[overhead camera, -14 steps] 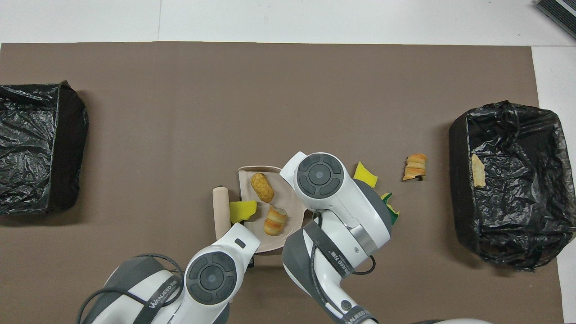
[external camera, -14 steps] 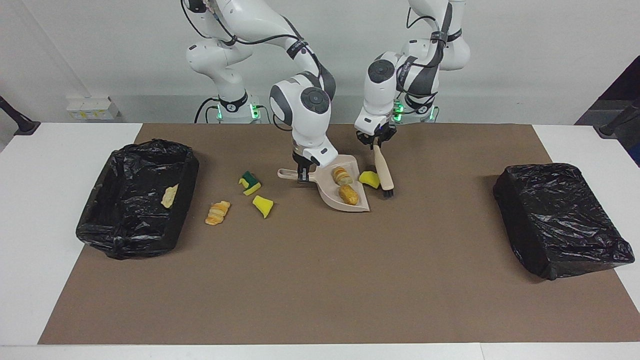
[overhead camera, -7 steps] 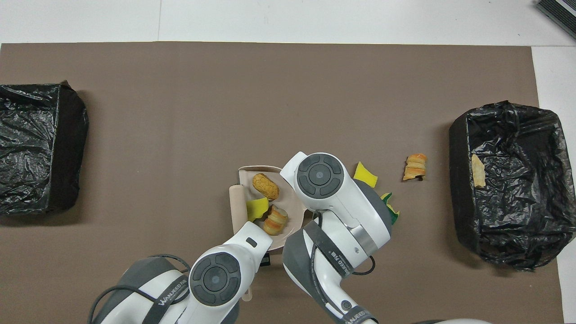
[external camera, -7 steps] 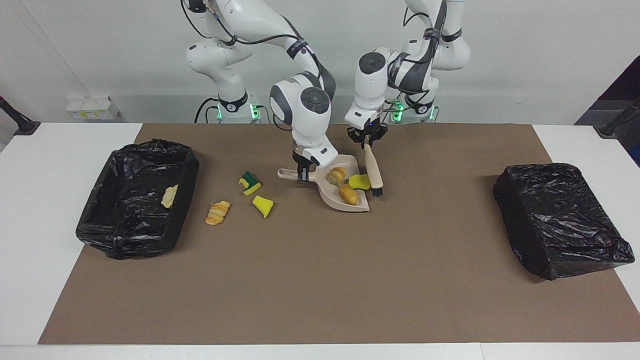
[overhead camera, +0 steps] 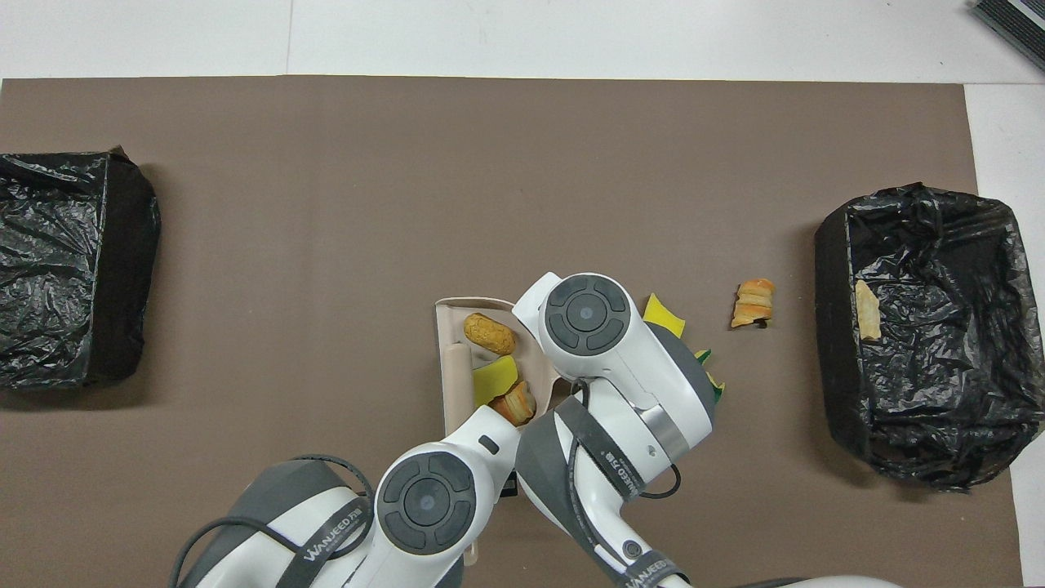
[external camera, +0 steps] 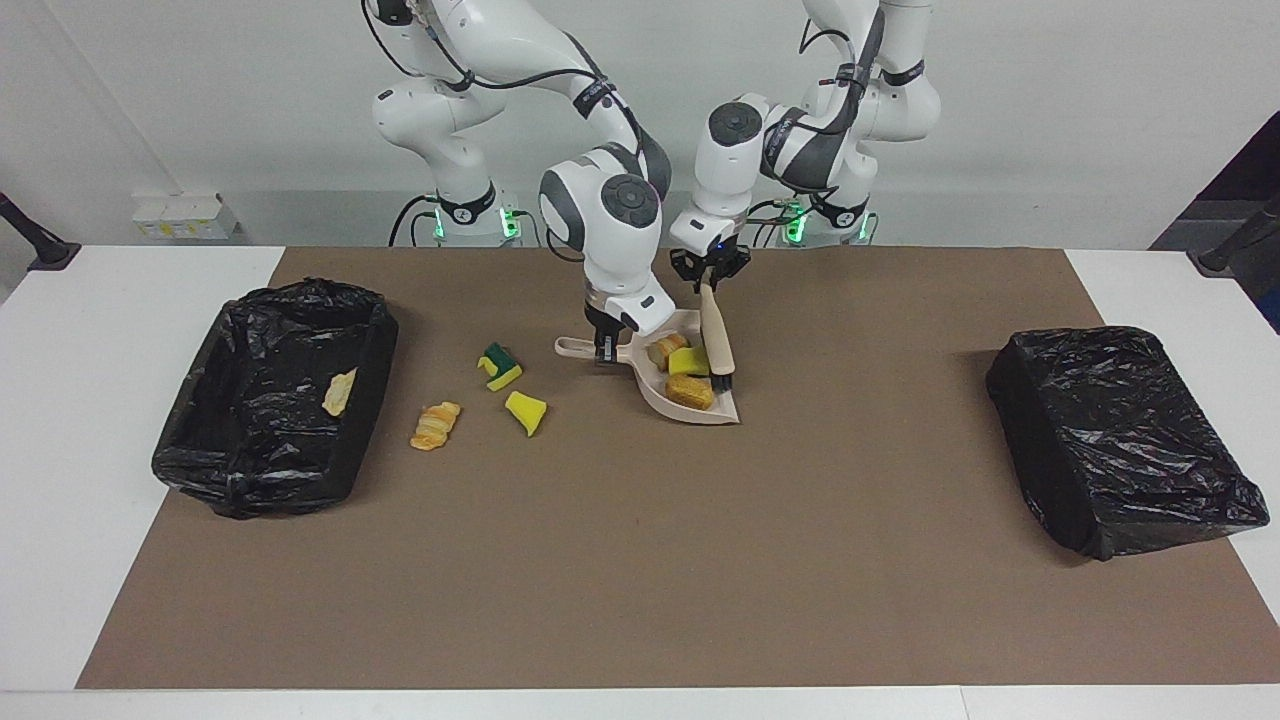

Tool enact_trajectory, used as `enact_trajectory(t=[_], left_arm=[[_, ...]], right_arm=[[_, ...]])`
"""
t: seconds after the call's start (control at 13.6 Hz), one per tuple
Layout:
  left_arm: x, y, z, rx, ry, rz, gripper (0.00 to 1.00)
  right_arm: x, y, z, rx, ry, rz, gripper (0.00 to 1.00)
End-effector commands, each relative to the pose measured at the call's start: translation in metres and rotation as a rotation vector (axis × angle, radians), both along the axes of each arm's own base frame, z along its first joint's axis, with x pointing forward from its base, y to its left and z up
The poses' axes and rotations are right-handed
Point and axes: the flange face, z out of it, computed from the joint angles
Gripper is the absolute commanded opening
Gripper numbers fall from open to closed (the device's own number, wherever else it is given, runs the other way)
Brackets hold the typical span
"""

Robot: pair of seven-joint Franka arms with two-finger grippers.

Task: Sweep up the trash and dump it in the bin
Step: 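Lift the loaded dustpan with the right gripper and carry it to the bin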

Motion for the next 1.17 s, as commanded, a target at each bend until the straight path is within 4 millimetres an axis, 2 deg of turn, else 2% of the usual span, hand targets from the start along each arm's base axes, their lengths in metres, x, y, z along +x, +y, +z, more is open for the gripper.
enact_trajectory(t=[0.0,0.07,0.29,0.44,0.51,0.88,0.95,1.1], left_arm=[[0.013,0.023,0.031,0.004,0.009,0.049,0.00],[0.016,0.030,0.041,0.010,0.024,0.032,0.00],[0.041,0.054,0.072,-0.020,0.036,0.021,0.00],[0.044,0.057,0.073,-0.025,0.032,0.021,0.00],[0.045,0.059,0.073,-0.023,0.032,0.023,0.00],[0.043,0.060,0.071,-0.022,0.024,0.026,0.00],[0.042,0.060,0.069,-0.020,0.026,0.025,0.00],[0.024,0.050,0.053,0.005,0.042,0.002,0.00]], right_arm=[[-0.002,-0.005,0.003,0.025,-0.007,-0.048,0.00],[0.002,-0.009,0.005,0.041,-0.001,-0.068,0.00],[0.018,-0.035,0.014,0.108,0.021,-0.146,0.00],[0.025,-0.045,0.022,0.175,0.038,-0.183,0.00],[0.032,-0.059,0.029,0.202,0.037,-0.204,0.00],[0.059,-0.137,0.088,0.259,-0.008,-0.321,0.00],[0.067,-0.158,0.101,0.263,-0.015,-0.351,0.00],[0.079,-0.206,0.130,0.270,-0.027,-0.380,0.00]])
